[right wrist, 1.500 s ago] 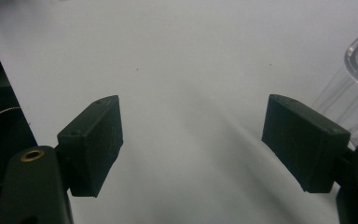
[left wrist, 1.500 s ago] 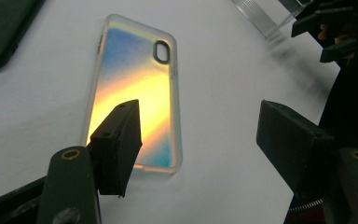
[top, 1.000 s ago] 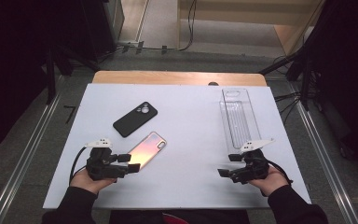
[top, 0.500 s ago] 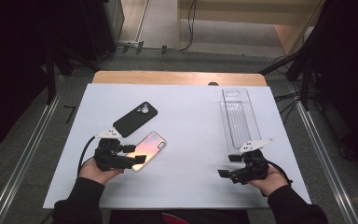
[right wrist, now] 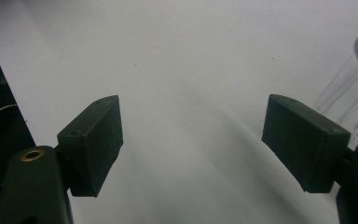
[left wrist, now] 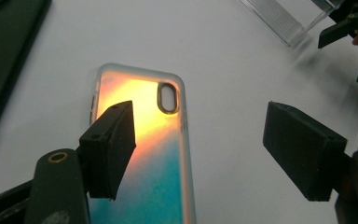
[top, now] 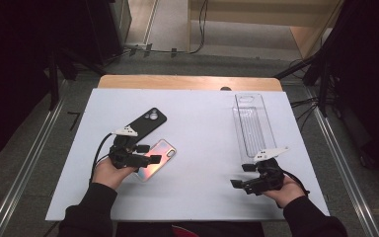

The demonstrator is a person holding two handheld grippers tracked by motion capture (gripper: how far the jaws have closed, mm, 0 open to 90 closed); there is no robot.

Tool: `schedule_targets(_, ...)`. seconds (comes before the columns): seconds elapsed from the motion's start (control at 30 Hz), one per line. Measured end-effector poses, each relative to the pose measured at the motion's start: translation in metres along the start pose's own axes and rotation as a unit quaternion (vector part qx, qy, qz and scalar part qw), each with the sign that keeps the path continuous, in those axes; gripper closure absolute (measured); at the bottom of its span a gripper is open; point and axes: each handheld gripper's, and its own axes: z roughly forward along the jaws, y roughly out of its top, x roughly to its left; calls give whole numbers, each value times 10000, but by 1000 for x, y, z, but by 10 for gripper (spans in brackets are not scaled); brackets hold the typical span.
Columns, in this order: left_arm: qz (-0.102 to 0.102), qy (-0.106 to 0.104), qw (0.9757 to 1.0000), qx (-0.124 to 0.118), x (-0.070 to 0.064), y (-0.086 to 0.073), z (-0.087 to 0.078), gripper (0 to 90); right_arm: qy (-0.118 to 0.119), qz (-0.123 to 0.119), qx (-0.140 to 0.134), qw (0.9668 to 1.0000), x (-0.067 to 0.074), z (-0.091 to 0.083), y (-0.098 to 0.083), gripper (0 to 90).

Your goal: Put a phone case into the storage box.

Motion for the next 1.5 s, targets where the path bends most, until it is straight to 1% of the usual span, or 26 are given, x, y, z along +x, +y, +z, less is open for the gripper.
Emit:
schedule_targets(0.03, 31, 18, 10000, 3, 0, 2, 1, 246, -5, -2, 5, 10000, 0, 0, 0, 184)
schedule_targets(0.07, 74, 51, 10000, 3, 0, 5, 2, 206, -7, -7, 5, 10000, 0, 0, 0, 184)
schedule_targets(0.1, 129, 119, 9998, -6, 0, 7, 4, 140, -13, -5, 4, 10000, 0, 0, 0, 184)
schedule_targets(0.13, 143, 228, 9996, -28, 0, 9, 6, 52, -13, 12, 2, 10000, 0, -1, 0, 184)
schedule_targets(0.17, 127, 231, 9996, -75, 1, 10, 7, 0, -15, 5, -3, 10000, 0, -1, 0, 184)
schedule_targets(0.2, 62, 175, 9998, -79, 3, 10, 8, 0, -16, 1, -1, 10000, 0, -1, 0, 184)
schedule_targets(0.27, -16, 139, 9999, -11, 6, 10, 12, 0, -15, -5, 1, 10000, 0, 0, 0, 184)
schedule_targets(0.33, 2, 232, 9997, 89, 8, 10, 14, 0, -14, -11, 2, 10000, 0, 0, 0, 184)
schedule_targets(0.4, -28, 287, 9995, 148, 11, 9, 17, 0, -14, -14, 2, 10000, 0, 0, 0, 184)
schedule_targets(0.5, -44, 302, 9994, 173, 12, 9, 21, 0, -16, -28, 7, 10000, -1, 0, 0, 184)
schedule_targets(0.57, 22, 341, 9992, 229, 12, 8, 25, 0, -17, -29, 8, 10000, -1, 0, 0, 184)
schedule_targets(0.7, 130, 387, 9982, 431, 14, 6, 31, 0, -21, -23, 3, 10000, 0, 0, 0, 184)
schedule_targets(0.77, 188, 407, 9978, 483, 16, 5, 32, 0, -25, -27, 7, 10000, 0, 0, 0, 184)
schedule_targets(0.87, 238, 407, 9977, 493, 16, 4, 33, 0, -29, -28, 8, 10000, 0, 0, 0, 184)
schedule_targets(0.93, 217, 422, 9976, 511, 17, 2, 36, 0, -30, -33, 12, 10000, 0, 0, 0, 184)
schedule_targets(1.03, 261, 427, 9964, 685, 18, 0, 41, 0, -30, -40, 15, 10000, 0, 0, 0, 184)
schedule_targets(1.13, 407, 504, 9943, 844, 18, -3, 45, 0, -30, -46, 20, 10000, 0, 0, 0, 184)
schedule_targets(1.2, 476, 533, 9938, 851, 17, -4, 46, 0, -25, -53, 24, 10000, 0, 0, 0, 184)
schedule_targets(1.27, 448, 515, 9944, 801, 18, -5, 46, 0, -25, -52, 24, 10000, 0, 0, 0, 184)
schedule_targets(1.33, 488, 554, 9942, 786, 17, -6, 47, 0, -29, -53, 27, 10000, 0, 0, 0, 184)
schedule_targets(1.4, 570, 667, 9930, 795, 14, -7, 48, 0, -40, -54, 30, 10000, 0, 0, 0, 184)
schedule_targets(1.43, 676, 701, 9919, 820, 13, -8, 49, 0, -48, -50, 29, 10000, 0, 0, 0, 184)
schedule_targets(1.5, 792, 780, 9906, 793, 11, -10, 49, 0, -46, -61, 36, 10000, 0, 0, 0, 184)
